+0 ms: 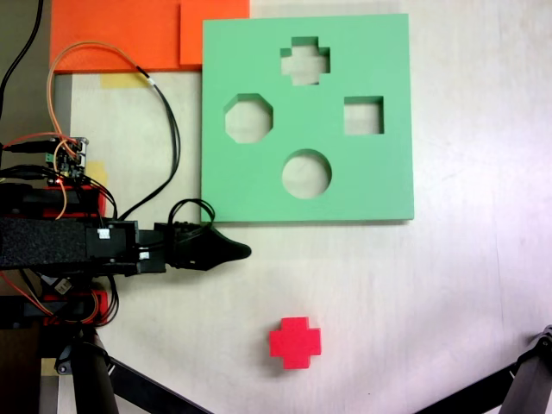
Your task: Put the cross columnar block into the corresponding hole
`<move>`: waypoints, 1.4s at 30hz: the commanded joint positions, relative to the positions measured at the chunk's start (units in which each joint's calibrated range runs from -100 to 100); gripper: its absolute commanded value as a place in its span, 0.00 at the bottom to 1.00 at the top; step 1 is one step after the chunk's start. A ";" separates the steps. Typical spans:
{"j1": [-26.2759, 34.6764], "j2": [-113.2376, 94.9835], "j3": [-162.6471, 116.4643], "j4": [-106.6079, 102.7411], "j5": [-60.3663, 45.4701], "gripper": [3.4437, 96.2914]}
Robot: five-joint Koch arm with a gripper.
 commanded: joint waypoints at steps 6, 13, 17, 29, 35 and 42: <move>0.29 -0.55 -0.69 -6.08 -0.20 0.50; 0.24 -0.55 -0.69 -6.08 -0.20 0.50; 0.24 -0.55 -0.69 -5.99 -0.20 0.50; -0.88 -0.55 -0.69 -5.02 11.09 0.49; -6.45 -0.55 3.90 -9.65 17.29 0.44; -7.81 -0.55 42.58 -53.65 24.42 0.44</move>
